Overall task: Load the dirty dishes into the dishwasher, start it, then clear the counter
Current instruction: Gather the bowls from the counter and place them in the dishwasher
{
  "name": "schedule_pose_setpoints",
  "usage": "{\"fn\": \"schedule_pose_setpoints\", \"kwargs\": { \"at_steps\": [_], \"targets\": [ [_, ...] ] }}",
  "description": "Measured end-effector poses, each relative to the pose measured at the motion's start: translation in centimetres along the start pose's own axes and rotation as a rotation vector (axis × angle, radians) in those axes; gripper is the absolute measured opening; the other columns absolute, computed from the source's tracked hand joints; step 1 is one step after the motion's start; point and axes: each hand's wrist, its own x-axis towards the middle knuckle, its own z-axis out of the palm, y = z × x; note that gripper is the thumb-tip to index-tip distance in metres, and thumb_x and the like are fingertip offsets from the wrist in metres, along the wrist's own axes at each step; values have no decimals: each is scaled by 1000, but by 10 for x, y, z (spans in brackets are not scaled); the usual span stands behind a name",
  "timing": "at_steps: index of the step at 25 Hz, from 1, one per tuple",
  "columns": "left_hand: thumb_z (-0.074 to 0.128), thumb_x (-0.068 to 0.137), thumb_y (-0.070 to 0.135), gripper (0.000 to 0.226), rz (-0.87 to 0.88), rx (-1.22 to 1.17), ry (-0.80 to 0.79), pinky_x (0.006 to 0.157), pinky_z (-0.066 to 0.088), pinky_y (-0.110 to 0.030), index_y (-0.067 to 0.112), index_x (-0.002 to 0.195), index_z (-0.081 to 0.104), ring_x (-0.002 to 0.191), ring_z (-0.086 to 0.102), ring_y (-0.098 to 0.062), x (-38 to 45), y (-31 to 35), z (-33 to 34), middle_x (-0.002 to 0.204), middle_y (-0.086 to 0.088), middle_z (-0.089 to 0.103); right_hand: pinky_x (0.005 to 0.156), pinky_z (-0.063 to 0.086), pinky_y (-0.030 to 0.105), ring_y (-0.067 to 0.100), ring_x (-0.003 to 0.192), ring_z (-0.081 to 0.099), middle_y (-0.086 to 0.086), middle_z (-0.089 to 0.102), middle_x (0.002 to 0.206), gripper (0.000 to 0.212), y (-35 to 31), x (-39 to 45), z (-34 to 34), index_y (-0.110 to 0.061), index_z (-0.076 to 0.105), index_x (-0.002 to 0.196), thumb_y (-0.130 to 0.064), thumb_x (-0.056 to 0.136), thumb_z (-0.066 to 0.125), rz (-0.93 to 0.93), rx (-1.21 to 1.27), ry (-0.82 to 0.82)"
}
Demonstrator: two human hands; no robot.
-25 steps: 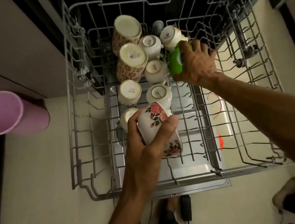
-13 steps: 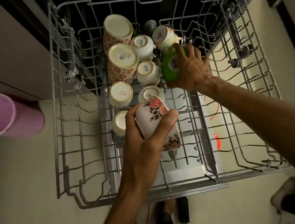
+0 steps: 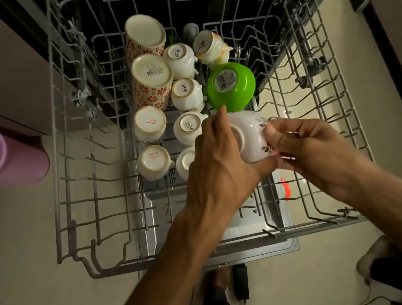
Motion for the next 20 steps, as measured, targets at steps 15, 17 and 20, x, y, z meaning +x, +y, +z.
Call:
{"fn": "schedule_pose_setpoints", "kwargs": {
  "at_steps": [15,17,20],
  "targets": [
    [78,70,55,96,75,397,-75,99,40,-38,1,139,39,125,44,-30,70,-29,37,136,-16,48,57,58,37,19,67,64,15,63,87,17,35,88,-12,-4,61,93,-8,101,47,156,72,269],
    [78,70,55,92,92,449,-47,97,41,-38,0,135,43,121,45,-31,73,-30,41,132,-16,50,53,59,36,20,69,65,14,64,87,18,35,93,-13,-5,61,90,-7,101,47,172,45,291],
    [76,72,54,96,96,534,-12,94,42,-37,-2,140,38,121,42,-30,72,-29,47,133,-16,47,48,59,31,20,72,66,14,64,90,21,40,98,-16,-6,62,88,-7,101,46,172,26,311]
  ]
}}
